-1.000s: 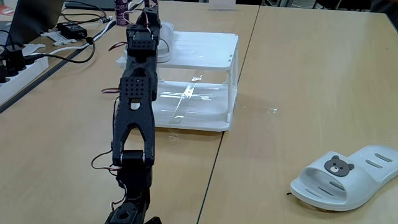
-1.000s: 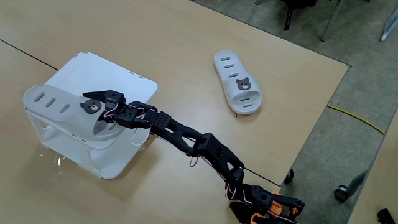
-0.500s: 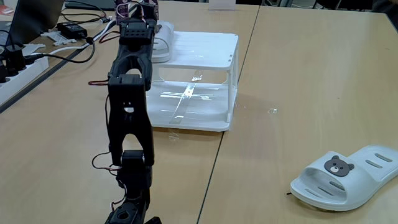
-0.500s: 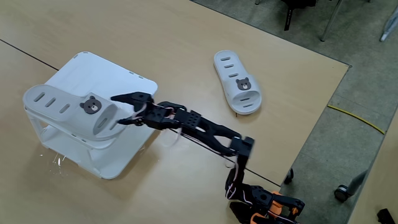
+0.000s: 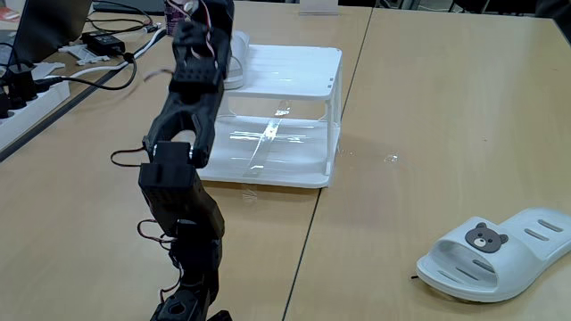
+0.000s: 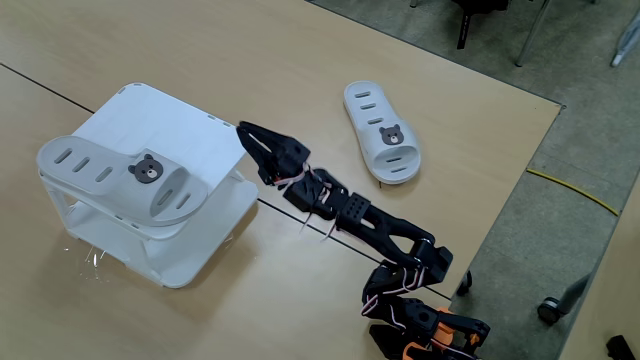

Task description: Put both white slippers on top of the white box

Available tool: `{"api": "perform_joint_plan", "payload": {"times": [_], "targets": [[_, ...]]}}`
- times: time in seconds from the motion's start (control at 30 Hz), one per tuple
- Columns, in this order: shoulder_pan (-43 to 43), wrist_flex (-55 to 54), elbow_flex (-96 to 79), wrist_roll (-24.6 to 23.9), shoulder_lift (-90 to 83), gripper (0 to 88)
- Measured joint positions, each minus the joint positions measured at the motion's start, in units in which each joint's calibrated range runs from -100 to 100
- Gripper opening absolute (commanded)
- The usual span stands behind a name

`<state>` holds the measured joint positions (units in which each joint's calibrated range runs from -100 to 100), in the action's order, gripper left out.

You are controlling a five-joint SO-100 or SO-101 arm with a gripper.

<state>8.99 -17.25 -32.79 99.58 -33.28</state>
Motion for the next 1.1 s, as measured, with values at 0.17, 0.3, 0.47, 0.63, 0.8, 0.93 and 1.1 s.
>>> {"api": "perform_joint_plan", "payload": {"times": [0.17,0.3,0.47,0.63,0.8,0.93,1.1], "targets": [[-0.07,-31.5,-32.08,0.0,-6.1,0.7],[-1.35,-43.95,-54.45,0.0,-6.1,0.7],[-7.57,-45.75,-58.58,0.0,6.1,0.7],[-14.76,-53.56,-57.86,0.0,25.98,0.7],[-26.67,-68.84,-56.87,0.0,45.11,0.7],[-40.52,-73.05,-56.06,0.0,52.12,0.7],[-55.88,-73.56,-56.06,0.0,56.41,0.7]]}}
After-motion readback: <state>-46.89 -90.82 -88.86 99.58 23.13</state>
